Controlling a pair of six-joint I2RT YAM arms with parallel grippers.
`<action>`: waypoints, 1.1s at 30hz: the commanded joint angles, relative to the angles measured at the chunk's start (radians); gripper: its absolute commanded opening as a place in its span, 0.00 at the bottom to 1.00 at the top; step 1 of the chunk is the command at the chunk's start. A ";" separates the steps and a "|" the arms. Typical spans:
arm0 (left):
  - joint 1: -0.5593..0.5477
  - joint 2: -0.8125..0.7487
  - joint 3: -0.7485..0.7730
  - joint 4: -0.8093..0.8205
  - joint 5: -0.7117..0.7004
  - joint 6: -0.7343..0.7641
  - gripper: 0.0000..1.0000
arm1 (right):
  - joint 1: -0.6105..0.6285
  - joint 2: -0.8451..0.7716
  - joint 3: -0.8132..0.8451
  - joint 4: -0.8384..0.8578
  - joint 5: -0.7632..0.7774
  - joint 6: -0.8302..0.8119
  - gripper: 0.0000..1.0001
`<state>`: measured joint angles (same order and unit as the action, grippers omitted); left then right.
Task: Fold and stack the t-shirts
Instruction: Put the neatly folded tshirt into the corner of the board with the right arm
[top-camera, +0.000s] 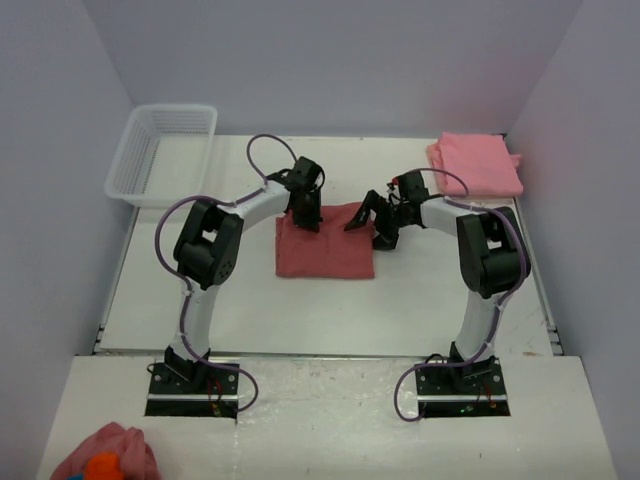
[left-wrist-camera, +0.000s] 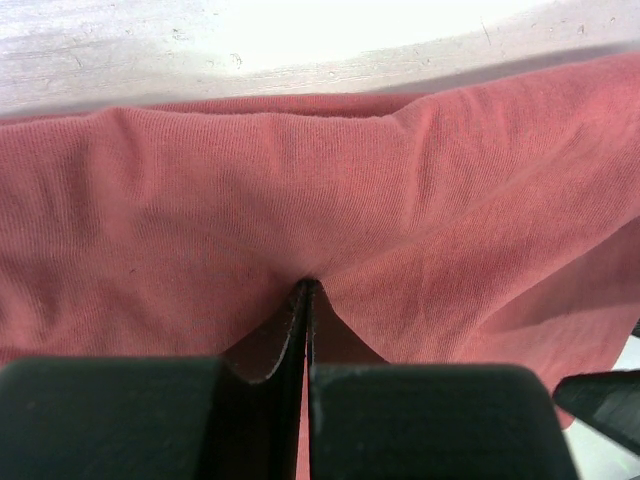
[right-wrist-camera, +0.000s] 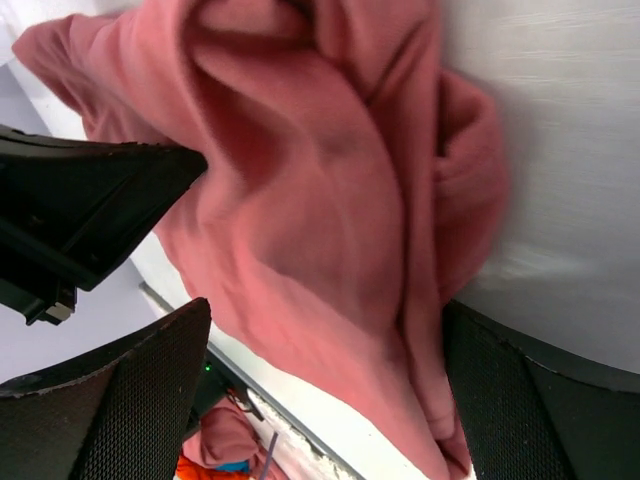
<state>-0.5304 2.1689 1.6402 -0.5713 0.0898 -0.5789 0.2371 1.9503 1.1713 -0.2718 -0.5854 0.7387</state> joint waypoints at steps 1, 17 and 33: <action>-0.002 0.012 0.007 -0.016 0.024 0.030 0.00 | 0.041 0.088 -0.041 -0.027 0.113 -0.012 0.94; -0.002 -0.032 -0.023 -0.002 0.053 0.034 0.00 | 0.102 0.122 -0.018 -0.037 0.133 0.057 0.47; -0.002 -0.150 -0.154 0.060 -0.002 0.039 0.00 | 0.142 0.059 0.188 -0.282 0.344 -0.153 0.00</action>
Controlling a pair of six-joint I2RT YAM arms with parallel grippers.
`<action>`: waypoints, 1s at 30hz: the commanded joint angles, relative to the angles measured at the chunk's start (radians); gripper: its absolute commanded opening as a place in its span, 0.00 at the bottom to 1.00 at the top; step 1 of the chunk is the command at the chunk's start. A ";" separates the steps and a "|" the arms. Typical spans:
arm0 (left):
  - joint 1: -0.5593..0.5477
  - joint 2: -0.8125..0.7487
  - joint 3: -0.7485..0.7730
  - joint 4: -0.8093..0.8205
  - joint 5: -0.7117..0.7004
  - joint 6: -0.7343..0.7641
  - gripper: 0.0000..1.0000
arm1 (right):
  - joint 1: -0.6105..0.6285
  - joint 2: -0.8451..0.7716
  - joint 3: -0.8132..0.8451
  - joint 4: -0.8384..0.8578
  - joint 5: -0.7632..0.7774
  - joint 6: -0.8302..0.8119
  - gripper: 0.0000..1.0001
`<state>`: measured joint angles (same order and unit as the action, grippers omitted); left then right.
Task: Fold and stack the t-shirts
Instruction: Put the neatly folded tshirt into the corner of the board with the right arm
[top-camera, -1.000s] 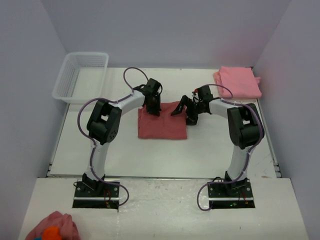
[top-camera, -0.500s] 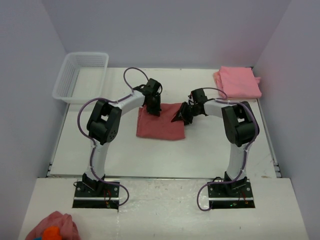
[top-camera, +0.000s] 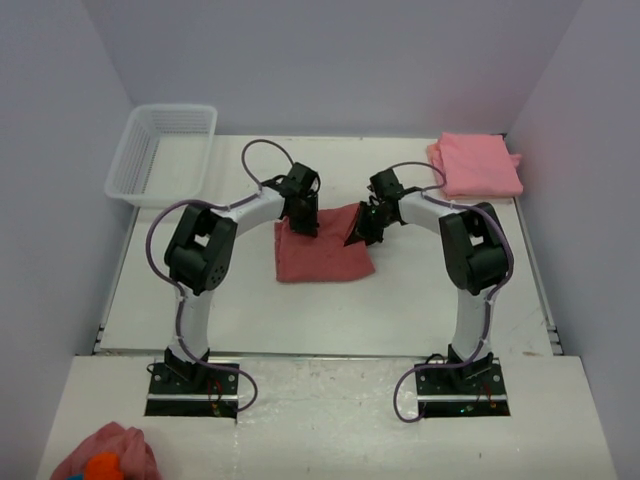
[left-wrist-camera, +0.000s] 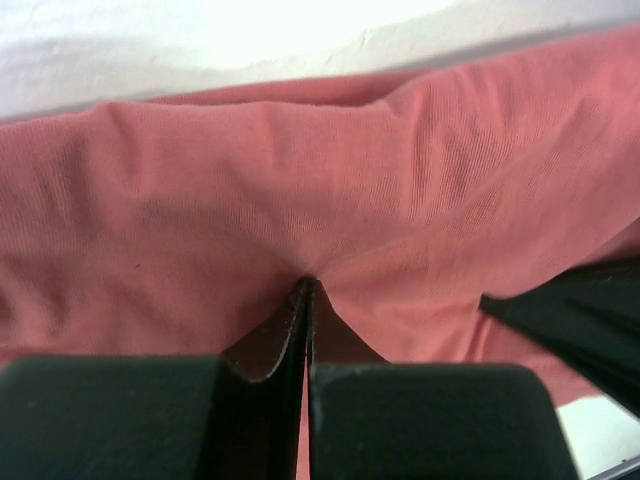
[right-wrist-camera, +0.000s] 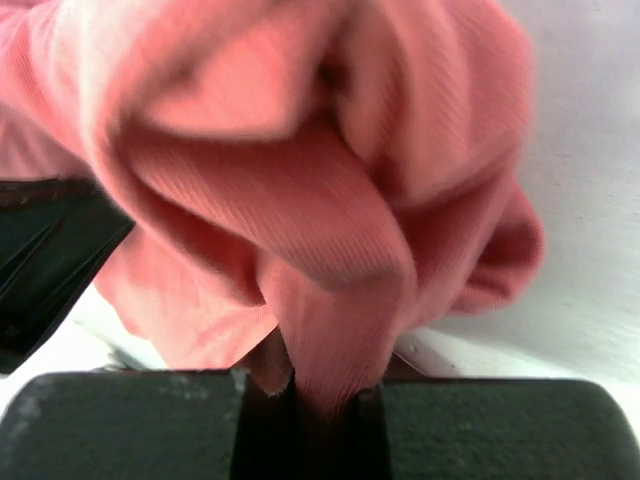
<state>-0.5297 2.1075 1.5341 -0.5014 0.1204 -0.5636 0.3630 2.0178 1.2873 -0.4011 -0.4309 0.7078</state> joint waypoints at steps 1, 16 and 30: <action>-0.003 -0.105 -0.057 -0.006 -0.062 0.025 0.01 | 0.019 -0.013 0.092 -0.174 0.237 -0.164 0.00; -0.006 -0.414 -0.132 -0.022 -0.160 0.033 0.16 | 0.044 -0.099 0.311 -0.306 0.429 -0.444 0.00; -0.046 -0.458 -0.245 0.000 -0.134 0.002 0.17 | 0.013 -0.022 0.662 -0.392 0.712 -0.643 0.00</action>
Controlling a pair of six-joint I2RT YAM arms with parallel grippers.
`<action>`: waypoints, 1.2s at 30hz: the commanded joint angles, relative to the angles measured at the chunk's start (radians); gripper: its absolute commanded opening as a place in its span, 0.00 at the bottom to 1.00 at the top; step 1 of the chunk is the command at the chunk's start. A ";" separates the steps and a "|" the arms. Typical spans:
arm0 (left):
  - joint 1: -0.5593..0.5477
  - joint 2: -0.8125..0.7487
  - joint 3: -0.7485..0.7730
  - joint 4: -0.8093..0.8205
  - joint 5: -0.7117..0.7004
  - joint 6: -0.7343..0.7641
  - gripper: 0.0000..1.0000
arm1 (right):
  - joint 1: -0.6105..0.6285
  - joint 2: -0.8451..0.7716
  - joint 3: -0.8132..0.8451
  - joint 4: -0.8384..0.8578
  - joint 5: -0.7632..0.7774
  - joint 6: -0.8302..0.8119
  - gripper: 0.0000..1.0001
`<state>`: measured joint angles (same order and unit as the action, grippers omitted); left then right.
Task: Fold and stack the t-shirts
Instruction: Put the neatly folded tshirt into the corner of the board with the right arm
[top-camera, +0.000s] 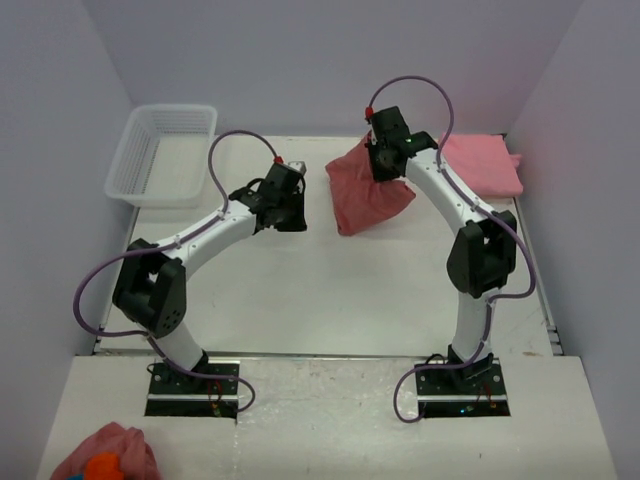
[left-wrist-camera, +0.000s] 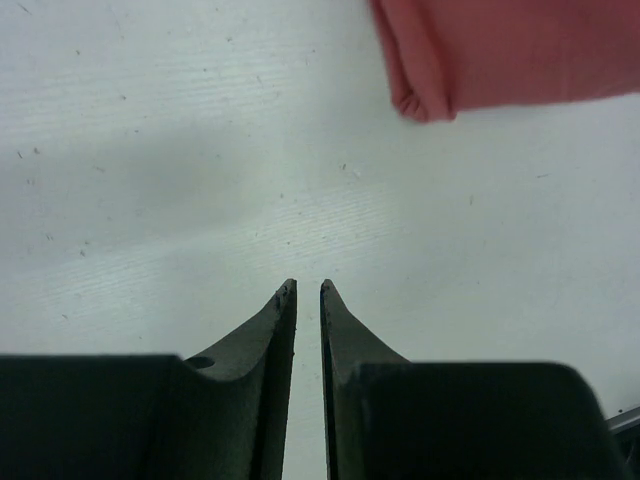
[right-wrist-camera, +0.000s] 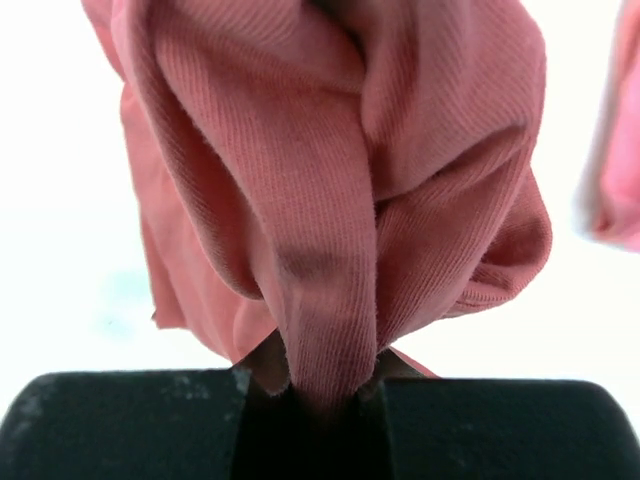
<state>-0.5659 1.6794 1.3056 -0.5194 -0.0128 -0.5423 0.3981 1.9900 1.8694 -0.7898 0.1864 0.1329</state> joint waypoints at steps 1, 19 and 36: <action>-0.011 -0.030 -0.022 0.018 0.002 -0.015 0.16 | -0.025 0.015 0.095 -0.005 0.100 -0.085 0.00; -0.012 -0.061 -0.115 0.050 0.054 -0.004 0.16 | -0.162 0.187 0.404 -0.009 0.318 -0.254 0.00; -0.012 -0.043 -0.134 0.070 0.074 0.022 0.17 | -0.200 0.175 0.496 0.009 0.476 -0.340 0.00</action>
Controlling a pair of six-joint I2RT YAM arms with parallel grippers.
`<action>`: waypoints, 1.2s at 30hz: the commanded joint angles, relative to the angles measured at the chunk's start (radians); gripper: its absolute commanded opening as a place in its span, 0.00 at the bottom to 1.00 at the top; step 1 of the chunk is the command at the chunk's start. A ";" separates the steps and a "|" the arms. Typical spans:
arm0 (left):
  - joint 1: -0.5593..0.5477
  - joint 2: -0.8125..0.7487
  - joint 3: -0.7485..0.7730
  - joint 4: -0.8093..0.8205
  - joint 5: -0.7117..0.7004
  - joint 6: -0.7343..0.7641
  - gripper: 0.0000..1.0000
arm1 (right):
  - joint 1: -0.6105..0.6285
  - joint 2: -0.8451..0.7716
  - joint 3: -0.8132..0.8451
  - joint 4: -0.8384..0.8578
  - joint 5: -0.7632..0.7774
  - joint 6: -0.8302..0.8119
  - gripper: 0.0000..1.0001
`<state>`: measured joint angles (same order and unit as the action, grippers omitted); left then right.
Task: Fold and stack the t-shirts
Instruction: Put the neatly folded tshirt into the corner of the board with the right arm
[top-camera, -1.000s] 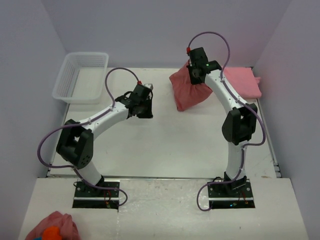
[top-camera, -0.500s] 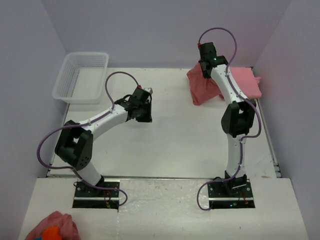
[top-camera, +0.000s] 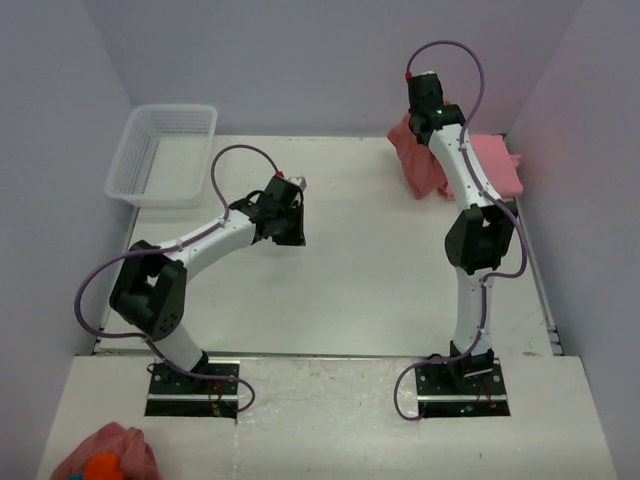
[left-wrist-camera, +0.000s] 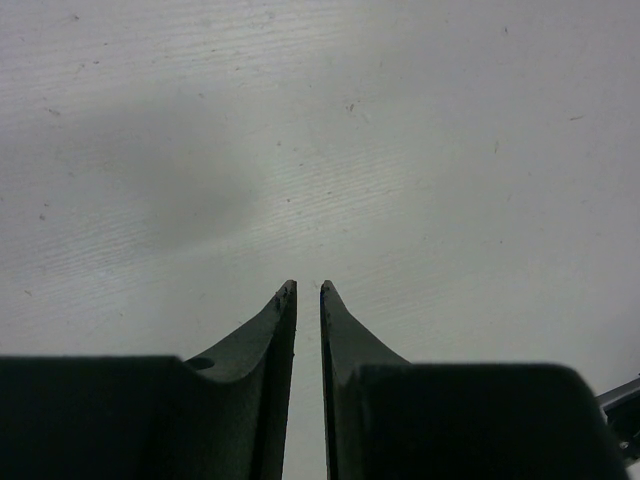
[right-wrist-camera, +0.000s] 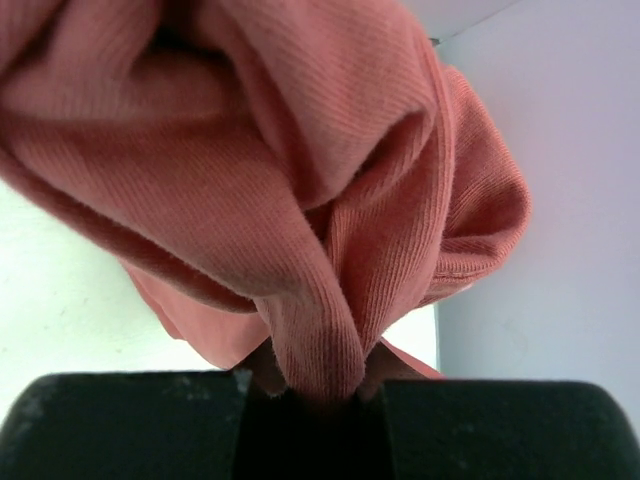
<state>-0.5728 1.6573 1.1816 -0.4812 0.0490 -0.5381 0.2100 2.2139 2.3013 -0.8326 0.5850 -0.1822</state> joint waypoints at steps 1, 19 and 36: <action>-0.006 -0.019 -0.011 0.033 0.012 0.020 0.17 | -0.011 -0.062 0.043 0.052 0.079 -0.020 0.00; -0.006 -0.016 -0.025 0.042 0.029 0.026 0.17 | -0.029 -0.161 -0.002 0.035 0.118 0.004 0.00; -0.006 -0.022 -0.027 0.036 0.035 0.033 0.17 | -0.073 -0.204 -0.056 0.024 0.128 0.029 0.00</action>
<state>-0.5728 1.6573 1.1637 -0.4763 0.0723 -0.5297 0.1516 2.0872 2.2322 -0.8474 0.6685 -0.1692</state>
